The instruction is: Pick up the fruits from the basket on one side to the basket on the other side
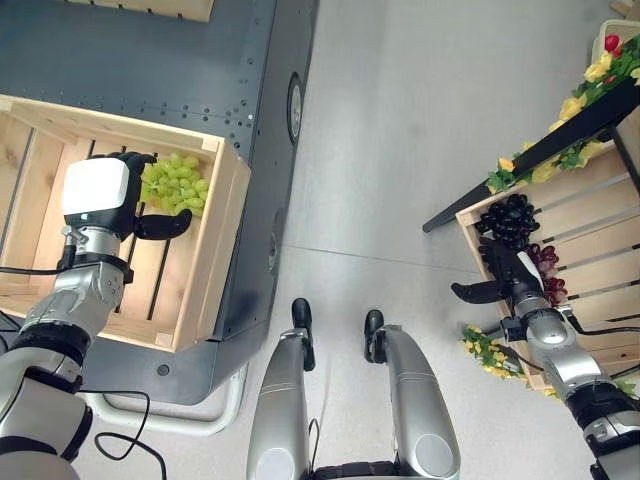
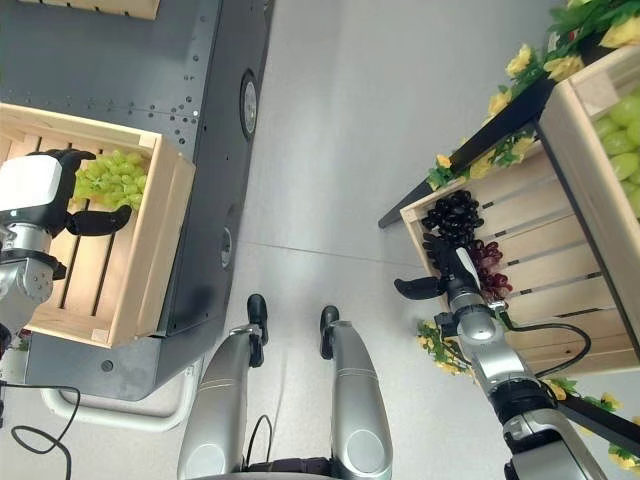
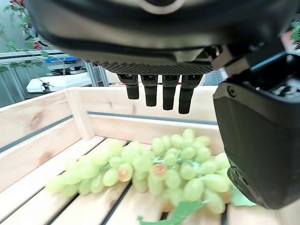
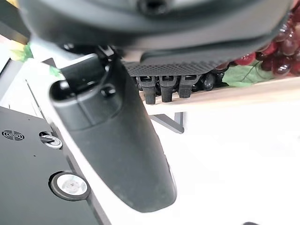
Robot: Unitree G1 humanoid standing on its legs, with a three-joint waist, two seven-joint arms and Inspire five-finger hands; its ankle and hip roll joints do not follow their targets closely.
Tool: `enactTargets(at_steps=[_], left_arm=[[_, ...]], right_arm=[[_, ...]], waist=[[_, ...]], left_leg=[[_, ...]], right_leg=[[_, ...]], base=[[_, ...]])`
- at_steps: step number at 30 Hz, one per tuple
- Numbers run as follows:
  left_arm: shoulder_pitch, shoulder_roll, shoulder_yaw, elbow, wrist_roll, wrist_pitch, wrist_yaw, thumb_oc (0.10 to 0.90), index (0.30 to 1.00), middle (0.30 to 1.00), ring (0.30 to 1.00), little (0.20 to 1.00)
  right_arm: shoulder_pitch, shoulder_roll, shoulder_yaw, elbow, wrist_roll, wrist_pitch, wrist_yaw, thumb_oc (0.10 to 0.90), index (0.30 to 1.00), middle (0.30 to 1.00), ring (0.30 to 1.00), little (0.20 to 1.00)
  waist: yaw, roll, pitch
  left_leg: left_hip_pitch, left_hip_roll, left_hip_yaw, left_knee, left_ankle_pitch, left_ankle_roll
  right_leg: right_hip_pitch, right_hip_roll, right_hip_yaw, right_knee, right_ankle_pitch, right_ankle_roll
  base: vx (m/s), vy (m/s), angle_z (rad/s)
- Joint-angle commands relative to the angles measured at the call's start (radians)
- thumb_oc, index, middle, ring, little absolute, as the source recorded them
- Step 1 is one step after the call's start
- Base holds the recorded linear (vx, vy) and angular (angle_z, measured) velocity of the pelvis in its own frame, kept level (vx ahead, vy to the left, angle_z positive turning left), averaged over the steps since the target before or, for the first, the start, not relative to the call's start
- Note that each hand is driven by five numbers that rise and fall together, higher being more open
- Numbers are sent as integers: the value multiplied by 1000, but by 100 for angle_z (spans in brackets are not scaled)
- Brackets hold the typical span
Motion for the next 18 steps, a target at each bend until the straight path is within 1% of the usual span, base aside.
enactTargets(at_steps=[1,6,9,13,14,15,16,18], left_arm=[[-101,54,28,1,7,56,35,800,900,900,900,900],[-141,60,9,10,-1,91,39,800,900,900,900,900],[-157,61,0,14,1,100,41,800,900,900,900,900],[-209,59,-31,28,13,113,36,800,900,900,900,900],[-223,61,-30,28,14,113,35,800,900,900,900,900],[-245,59,-47,32,25,117,23,800,900,900,900,900],[-258,57,-68,37,43,123,12,800,900,900,900,900],[-280,58,-87,42,63,135,-3,800,900,900,900,900]], right_arm=[[-36,-72,-6,-34,39,-71,8,800,900,900,900,900],[-37,-69,3,-35,51,-65,12,800,900,900,900,900],[-38,-62,7,-30,55,-72,9,800,900,900,900,900],[-55,-57,16,-25,61,-74,12,800,900,900,900,900],[-66,-58,13,-24,61,-75,12,800,900,900,900,900],[-72,-57,16,-18,65,-80,13,800,900,900,900,900],[-72,-55,25,-15,68,-82,10,800,900,900,900,900],[-78,-56,27,-17,71,-79,8,800,900,900,900,900]], waist=[[-8,5,-15],[-5,-3,-15],[-4,-6,-15],[-4,-18,-15],[-5,-19,-15],[-6,-24,-15],[-6,-27,-15],[-7,-31,-15]], left_leg=[[36,-54,88,106,-187,59],[17,-52,86,107,-185,60],[12,-51,84,107,-183,60],[1,-48,85,102,-181,60],[-24,-46,92,101,-162,67],[-26,-45,90,98,-162,68],[-9,-45,83,97,-177,62],[-13,-45,83,94,-176,62]], right_leg=[[48,35,-32,-148,96,-3],[30,33,-37,-144,99,0],[26,34,-38,-144,101,1],[15,35,-38,-149,105,2],[-9,33,-43,-152,122,-7],[-11,34,-44,-155,124,-5],[6,37,-40,-155,113,3],[3,39,-41,-160,117,5]], base=[[-13,12,3],[-8,11,5],[-3,3,2],[-17,1,2],[-64,-3,4],[0,0,0],[46,7,5],[-5,2,6]])
